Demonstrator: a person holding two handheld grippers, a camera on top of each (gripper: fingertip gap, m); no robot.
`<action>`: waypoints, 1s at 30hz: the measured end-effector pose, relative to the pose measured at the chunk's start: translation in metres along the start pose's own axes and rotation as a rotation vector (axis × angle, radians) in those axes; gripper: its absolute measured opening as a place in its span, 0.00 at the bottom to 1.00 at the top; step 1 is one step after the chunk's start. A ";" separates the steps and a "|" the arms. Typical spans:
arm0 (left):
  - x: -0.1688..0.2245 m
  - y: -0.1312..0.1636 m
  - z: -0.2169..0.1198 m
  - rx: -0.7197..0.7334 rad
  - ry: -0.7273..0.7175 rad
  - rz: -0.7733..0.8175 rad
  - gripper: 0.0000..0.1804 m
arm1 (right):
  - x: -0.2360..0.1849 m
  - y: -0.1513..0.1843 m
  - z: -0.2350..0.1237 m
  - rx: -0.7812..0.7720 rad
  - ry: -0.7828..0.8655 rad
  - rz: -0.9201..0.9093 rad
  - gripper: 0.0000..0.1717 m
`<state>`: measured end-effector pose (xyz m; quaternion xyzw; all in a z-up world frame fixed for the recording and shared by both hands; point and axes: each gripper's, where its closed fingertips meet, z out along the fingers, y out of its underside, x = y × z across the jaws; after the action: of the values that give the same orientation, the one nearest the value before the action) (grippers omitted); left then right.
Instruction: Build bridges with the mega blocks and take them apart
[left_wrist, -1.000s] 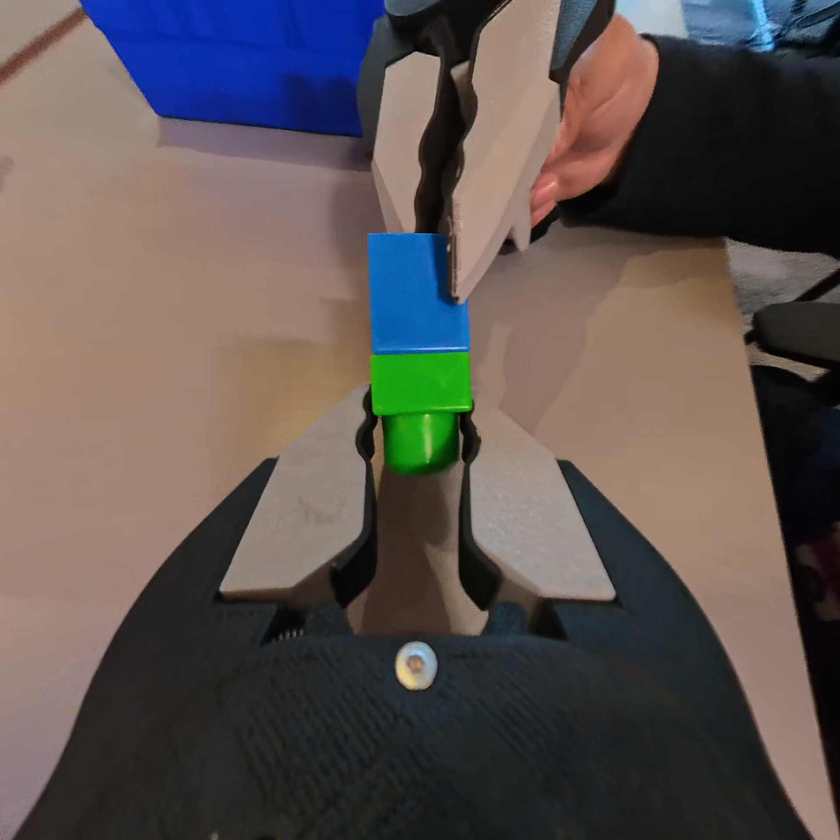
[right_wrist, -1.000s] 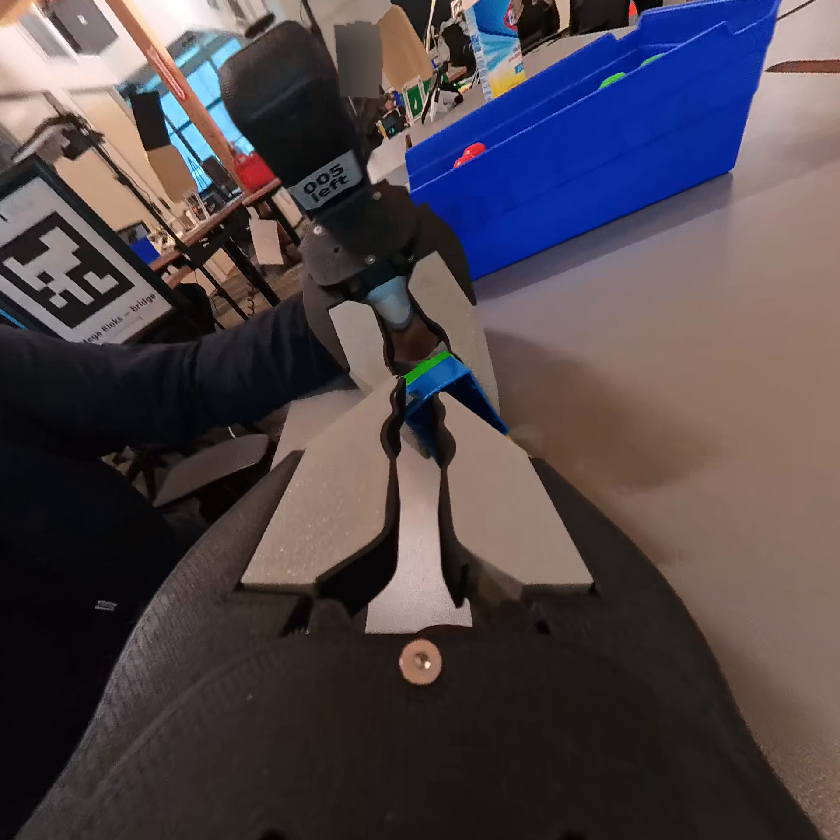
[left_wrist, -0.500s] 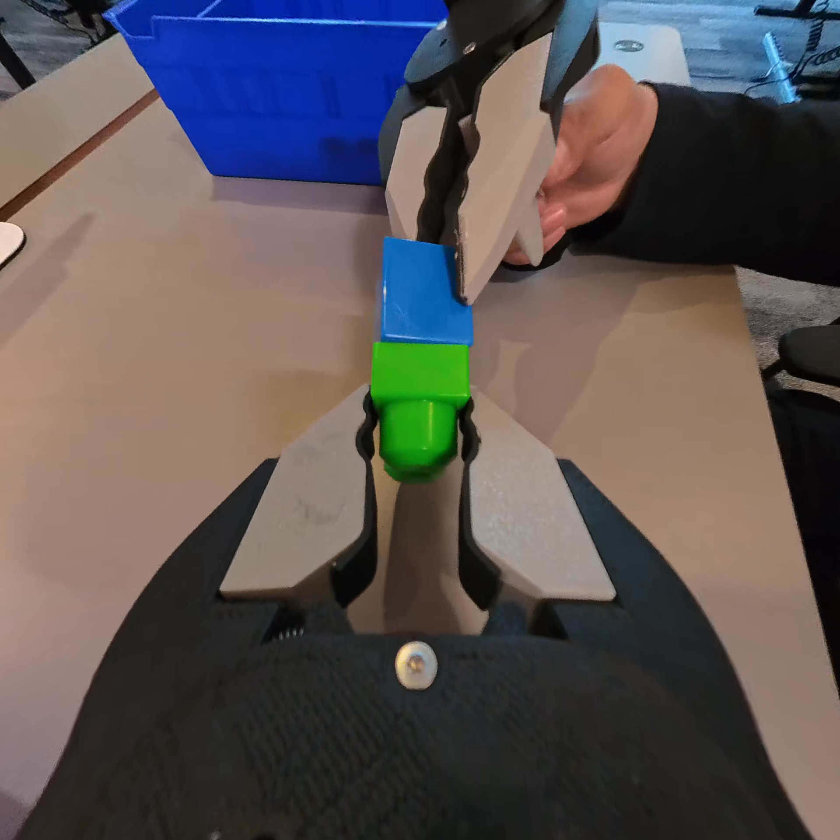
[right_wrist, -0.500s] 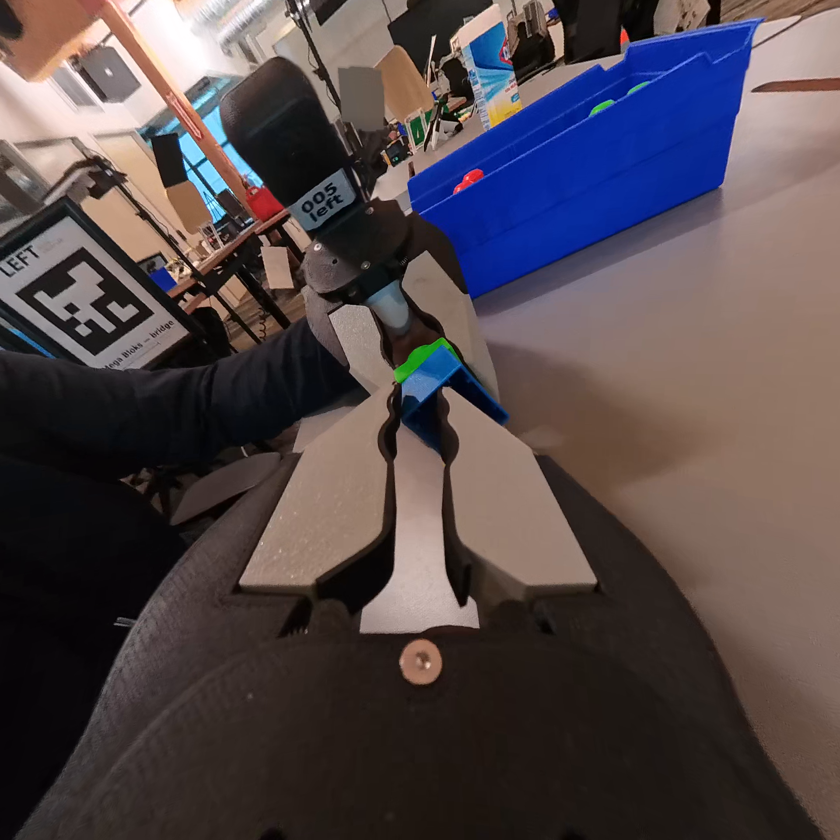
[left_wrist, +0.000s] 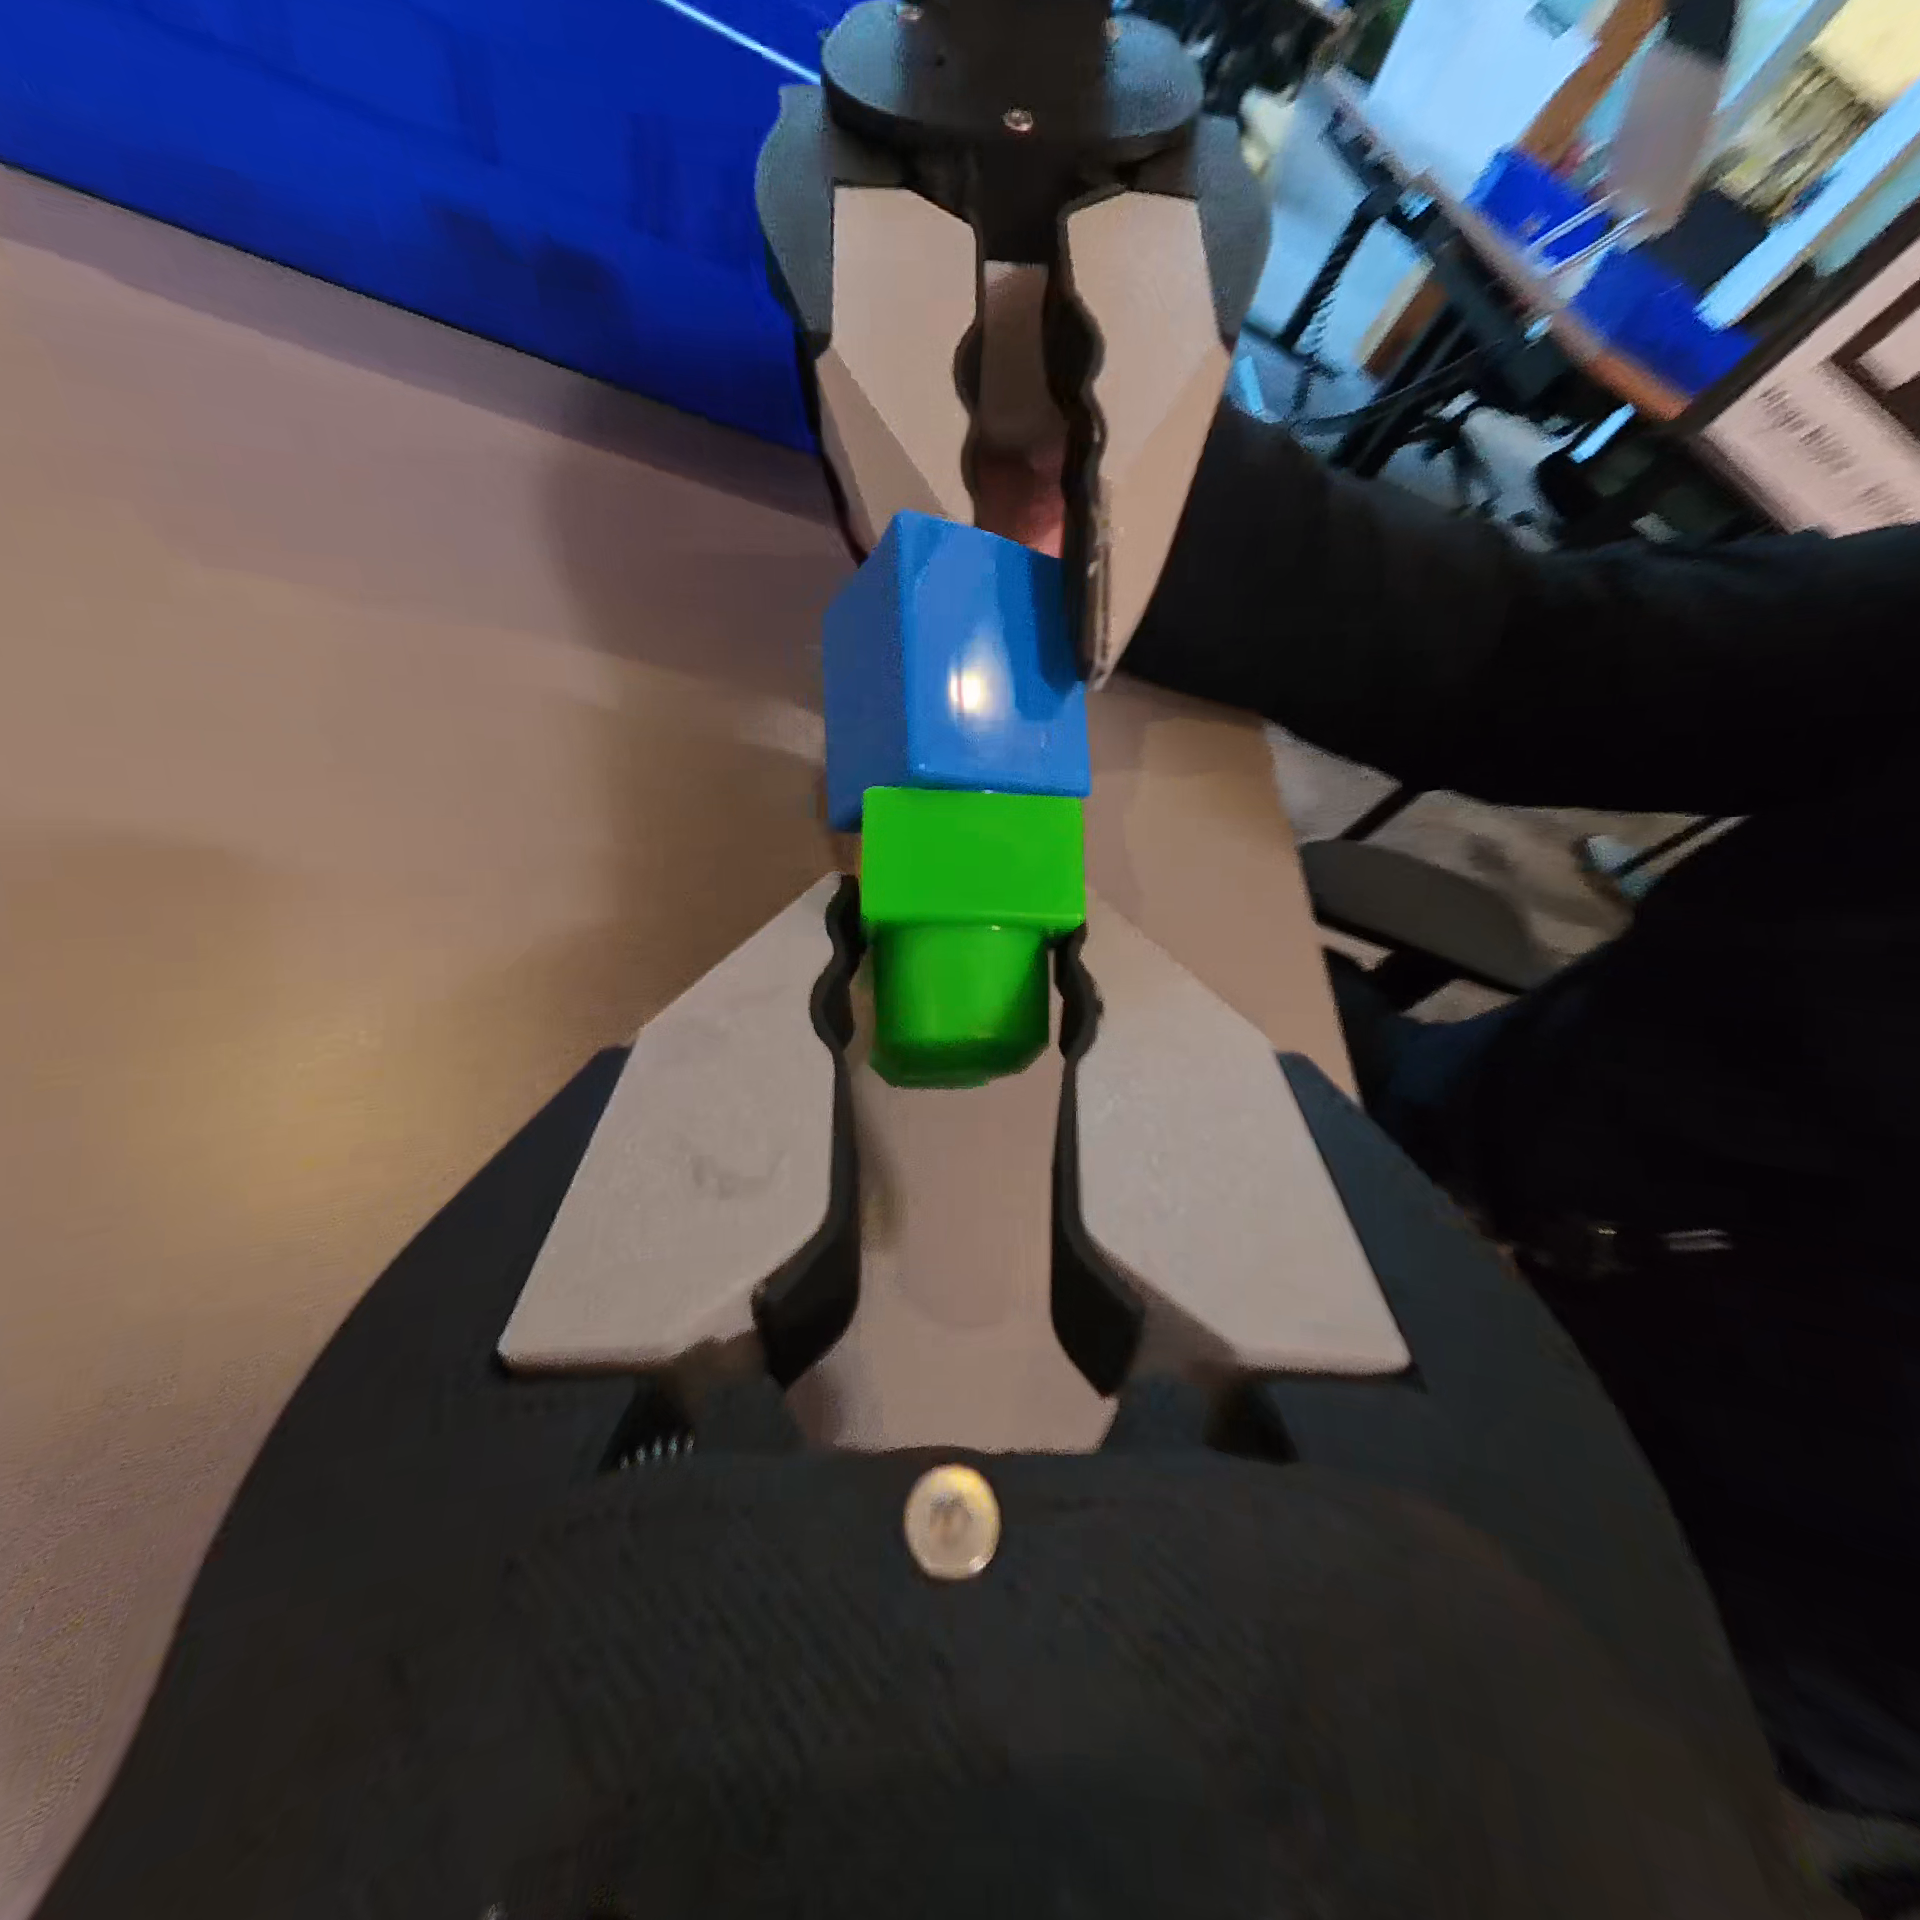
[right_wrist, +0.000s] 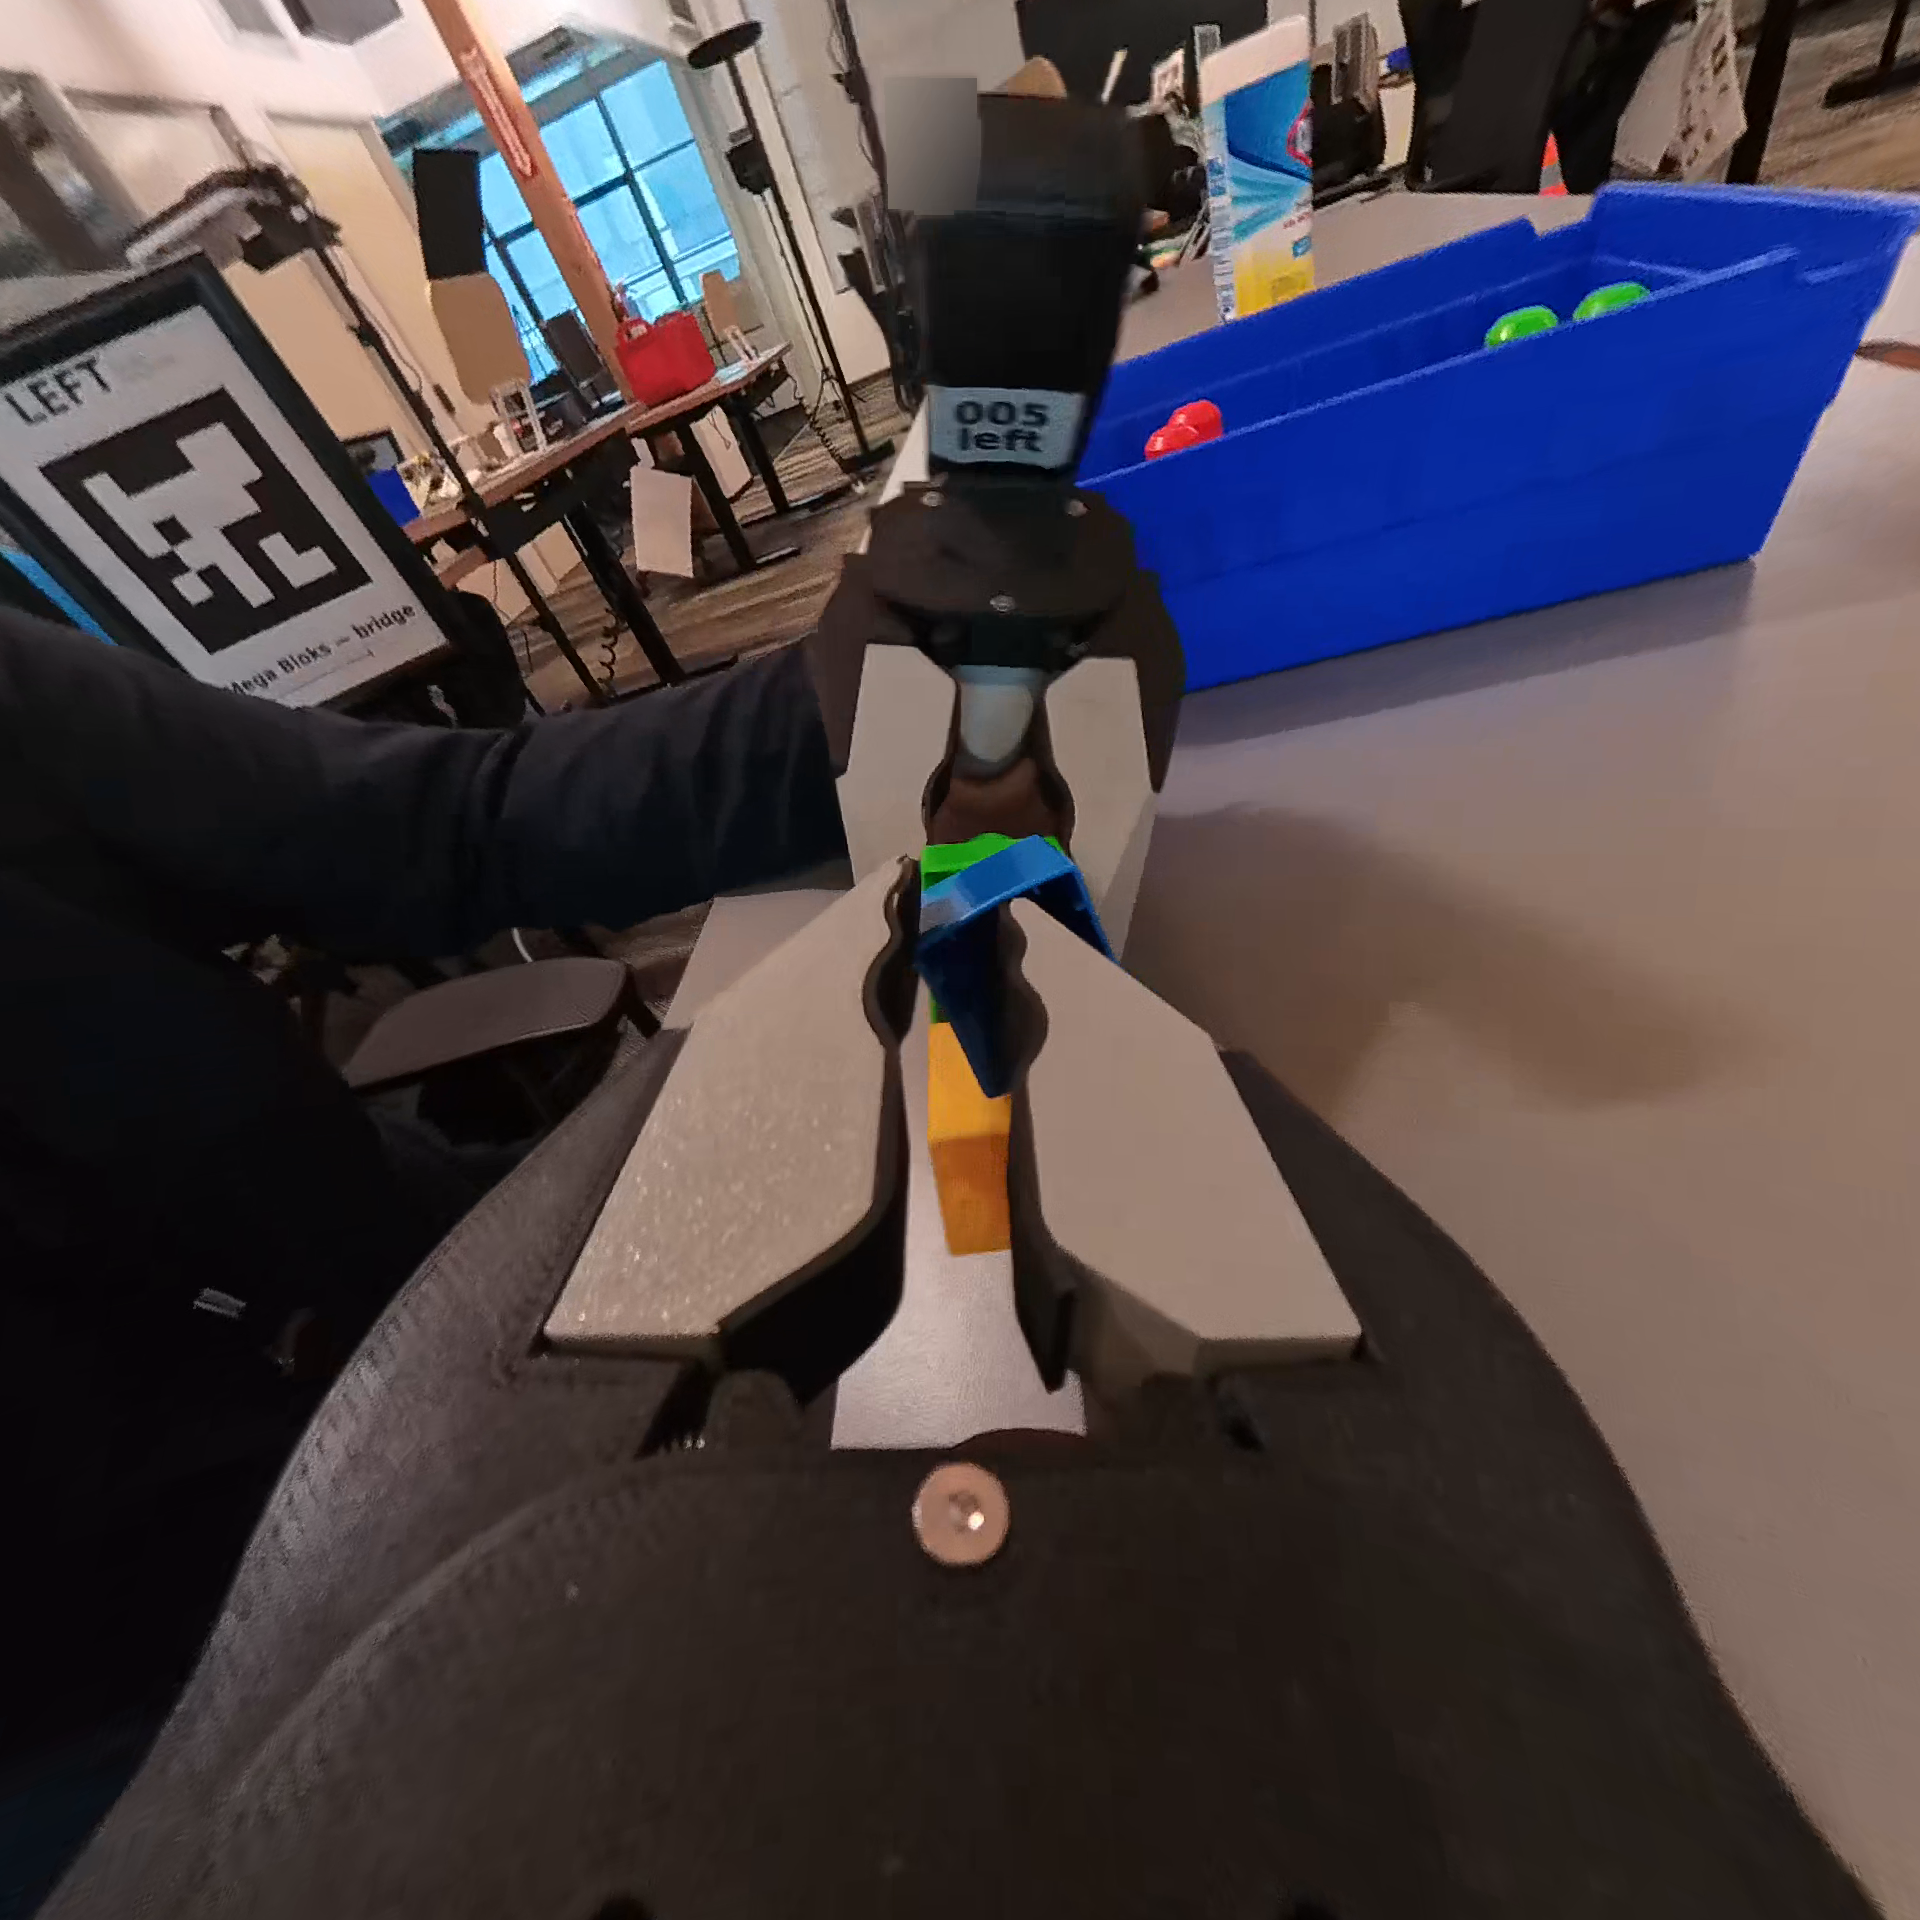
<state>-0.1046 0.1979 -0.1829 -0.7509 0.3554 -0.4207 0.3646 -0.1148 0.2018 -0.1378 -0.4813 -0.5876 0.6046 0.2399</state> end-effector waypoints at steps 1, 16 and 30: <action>0.003 -0.002 -0.001 0.016 0.033 -0.024 0.20 | -0.003 -0.001 0.000 0.002 -0.002 -0.028 0.06; -0.024 -0.012 -0.010 0.044 -0.196 0.086 0.20 | 0.017 -0.001 -0.005 0.049 0.014 0.166 0.02; -0.024 -0.028 -0.020 0.060 -0.387 0.360 0.19 | 0.010 -0.007 -0.009 0.116 -0.096 0.301 0.00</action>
<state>-0.1250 0.2268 -0.1606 -0.7308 0.3944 -0.2081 0.5168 -0.1128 0.2163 -0.1329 -0.5198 -0.4837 0.6889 0.1459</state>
